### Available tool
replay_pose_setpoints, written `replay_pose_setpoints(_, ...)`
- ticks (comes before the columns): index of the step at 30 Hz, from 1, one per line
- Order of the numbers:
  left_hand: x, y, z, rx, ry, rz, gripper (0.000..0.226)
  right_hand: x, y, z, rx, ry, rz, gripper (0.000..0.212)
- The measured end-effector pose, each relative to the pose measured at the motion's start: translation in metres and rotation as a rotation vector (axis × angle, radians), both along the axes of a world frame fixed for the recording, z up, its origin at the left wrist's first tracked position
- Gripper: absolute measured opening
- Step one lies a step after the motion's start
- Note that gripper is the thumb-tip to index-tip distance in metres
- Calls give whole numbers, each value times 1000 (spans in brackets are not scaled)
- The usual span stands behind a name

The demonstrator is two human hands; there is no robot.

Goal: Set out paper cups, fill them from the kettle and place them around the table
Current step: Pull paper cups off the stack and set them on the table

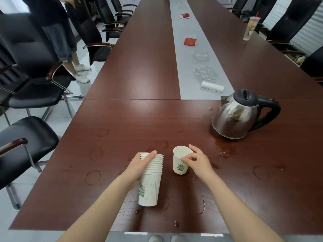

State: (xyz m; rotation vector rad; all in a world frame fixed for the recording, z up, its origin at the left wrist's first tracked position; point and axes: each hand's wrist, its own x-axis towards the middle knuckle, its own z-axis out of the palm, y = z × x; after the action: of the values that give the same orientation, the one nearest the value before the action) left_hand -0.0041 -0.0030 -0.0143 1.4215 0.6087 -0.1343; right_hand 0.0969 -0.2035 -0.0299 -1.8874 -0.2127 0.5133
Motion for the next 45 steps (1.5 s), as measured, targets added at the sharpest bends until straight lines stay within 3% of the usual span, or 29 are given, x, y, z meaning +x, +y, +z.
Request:
replay_pose_setpoints(5,-3,-1,-1,33,-37,-54,50,-4,-7,-11,75,66,28,12)
replay_pose_setpoints(17,-6,-1,-21,47,40,-17,90,-7,-19,-11,32,37,142,31)
replay_pose_setpoints(26,-3,-12,-11,42,22,-49,84,-9,-18,1,-32,9,166,34)
replay_pose_setpoints(33,-2,-23,16,13,-20,-102,41,-4,-3,31,190,72,40,16)
replay_pose_setpoints(41,2,-27,35,-43,6,-78,72,-2,31,72,243,265,358,11)
replay_pose_setpoints(45,0,-23,40,-85,-8,-66,56,-6,38,69,255,293,407,11)
